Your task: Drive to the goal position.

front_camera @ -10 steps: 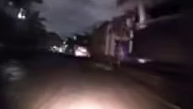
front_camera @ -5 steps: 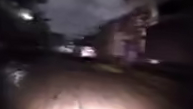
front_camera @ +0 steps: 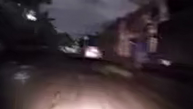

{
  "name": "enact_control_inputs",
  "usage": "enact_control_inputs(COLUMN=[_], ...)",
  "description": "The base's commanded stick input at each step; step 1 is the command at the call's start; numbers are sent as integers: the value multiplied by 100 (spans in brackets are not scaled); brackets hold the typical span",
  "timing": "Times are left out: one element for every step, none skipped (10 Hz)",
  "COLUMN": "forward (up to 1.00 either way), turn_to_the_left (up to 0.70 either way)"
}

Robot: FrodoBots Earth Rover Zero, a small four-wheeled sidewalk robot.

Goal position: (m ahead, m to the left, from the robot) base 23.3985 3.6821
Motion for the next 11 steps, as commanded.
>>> enact_control_inputs(forward=[100,100,100,100,100,100,100,100,100,100,95], turn_to_the_left=[16,0,0,14,27,19,8,0,0,0,0])
